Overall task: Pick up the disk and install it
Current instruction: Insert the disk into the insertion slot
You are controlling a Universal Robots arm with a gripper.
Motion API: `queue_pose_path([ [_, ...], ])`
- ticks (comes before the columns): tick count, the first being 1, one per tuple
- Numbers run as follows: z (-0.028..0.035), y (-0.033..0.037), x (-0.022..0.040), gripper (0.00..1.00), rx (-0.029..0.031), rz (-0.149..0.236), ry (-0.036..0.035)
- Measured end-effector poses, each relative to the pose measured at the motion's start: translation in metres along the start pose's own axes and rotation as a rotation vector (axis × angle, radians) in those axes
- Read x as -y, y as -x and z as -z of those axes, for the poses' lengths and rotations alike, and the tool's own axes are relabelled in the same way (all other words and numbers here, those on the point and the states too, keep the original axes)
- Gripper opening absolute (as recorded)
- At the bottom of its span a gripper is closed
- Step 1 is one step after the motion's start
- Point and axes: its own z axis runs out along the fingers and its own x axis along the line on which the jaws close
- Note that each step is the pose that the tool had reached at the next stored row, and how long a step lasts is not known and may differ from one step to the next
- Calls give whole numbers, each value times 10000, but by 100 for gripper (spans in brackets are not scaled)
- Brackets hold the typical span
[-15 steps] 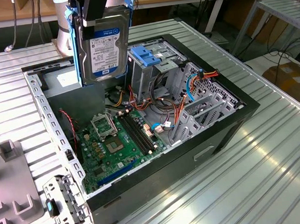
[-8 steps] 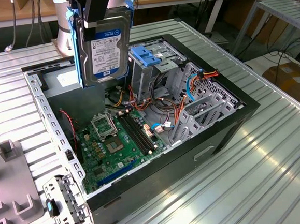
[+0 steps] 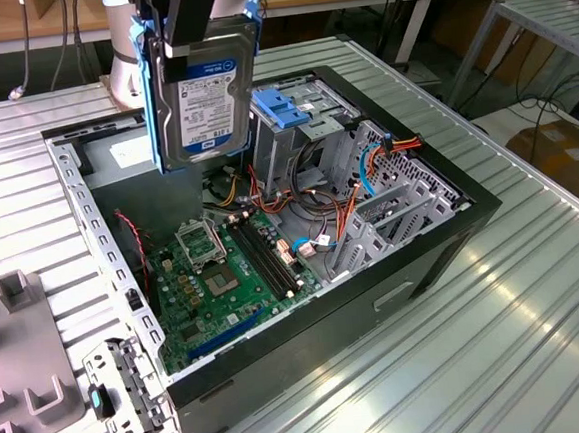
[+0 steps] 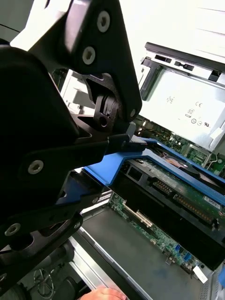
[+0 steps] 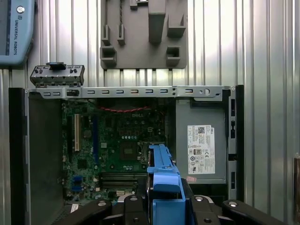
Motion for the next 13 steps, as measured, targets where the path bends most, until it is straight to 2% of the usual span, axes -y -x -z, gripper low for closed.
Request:
queue_pose_path([
  [9, 0, -36, 1, 37, -12, 0, 0],
  [10, -1, -61, 41, 37, -52, 0, 0],
  [12, -2, -62, 187, 37, -83, -1, -1],
  [13, -2, -62, 191, 37, -83, 0, -1],
])
